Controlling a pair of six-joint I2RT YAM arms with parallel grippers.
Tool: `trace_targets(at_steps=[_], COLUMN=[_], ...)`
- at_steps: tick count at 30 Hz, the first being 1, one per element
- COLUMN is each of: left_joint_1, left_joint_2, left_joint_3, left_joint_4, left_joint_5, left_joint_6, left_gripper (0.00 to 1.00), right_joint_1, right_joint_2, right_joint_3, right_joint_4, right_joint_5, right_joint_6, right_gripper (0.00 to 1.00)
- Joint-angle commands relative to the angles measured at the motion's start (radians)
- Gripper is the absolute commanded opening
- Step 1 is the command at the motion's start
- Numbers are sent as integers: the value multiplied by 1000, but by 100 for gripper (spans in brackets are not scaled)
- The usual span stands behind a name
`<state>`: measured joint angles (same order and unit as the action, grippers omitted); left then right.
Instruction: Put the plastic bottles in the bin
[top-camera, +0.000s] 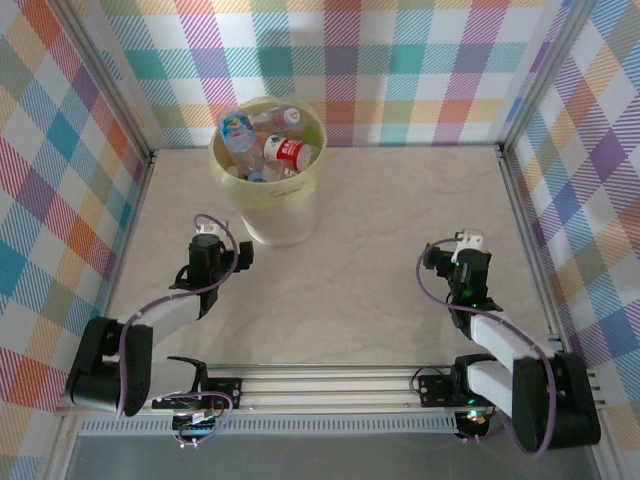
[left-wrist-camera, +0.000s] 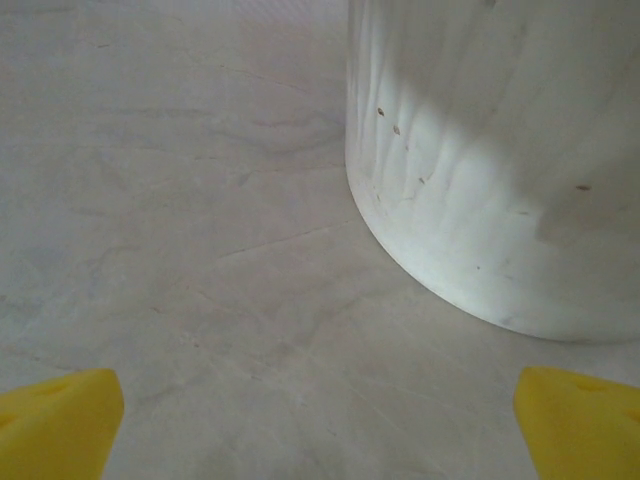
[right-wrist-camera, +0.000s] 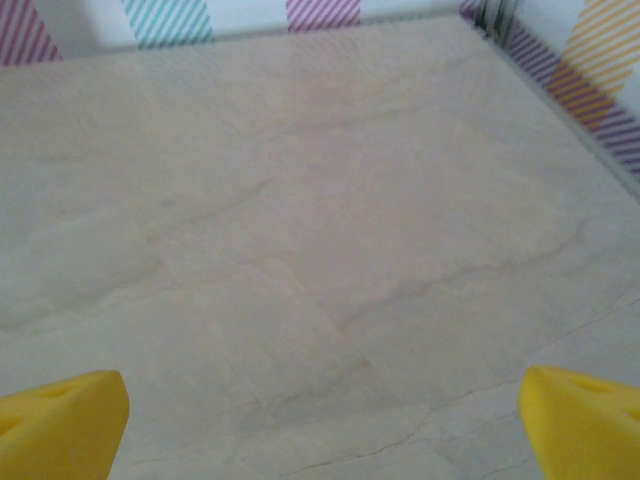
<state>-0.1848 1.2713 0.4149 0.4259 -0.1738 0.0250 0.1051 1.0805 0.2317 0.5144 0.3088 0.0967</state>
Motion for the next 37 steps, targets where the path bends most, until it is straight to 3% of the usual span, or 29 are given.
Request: trace_targets(at_steps=[1, 7, 11, 14, 16, 18, 37], left_joint_1=[33, 96, 99, 101, 119, 158, 142], left_joint_2=[45, 159, 271, 282, 291, 296, 293], left_joint_3=[-45, -133, -136, -74, 8, 6, 10], left_joint_4=[274, 525, 627, 523, 374, 384, 375], left_joint_5=[26, 106, 142, 149, 155, 193, 165], left_joint_6=[74, 39, 51, 50, 34, -5, 6], left_gripper=[100, 100, 100, 100, 100, 100, 100], right_joint_1=[-22, -44, -80, -114, -119, -120, -113], right_joint_2=[116, 265, 462, 456, 453, 451, 452], right_joint_3=[-8, 43, 58, 182, 186, 182, 184], right_joint_4=[293, 395, 565, 316, 299, 304, 305], right_joint_5=[-81, -178, -226, -355, -382, -378, -377], right_joint_6=[-26, -86, -66, -73, -80, -82, -89], right_gripper=[100, 100, 100, 100, 100, 100, 100])
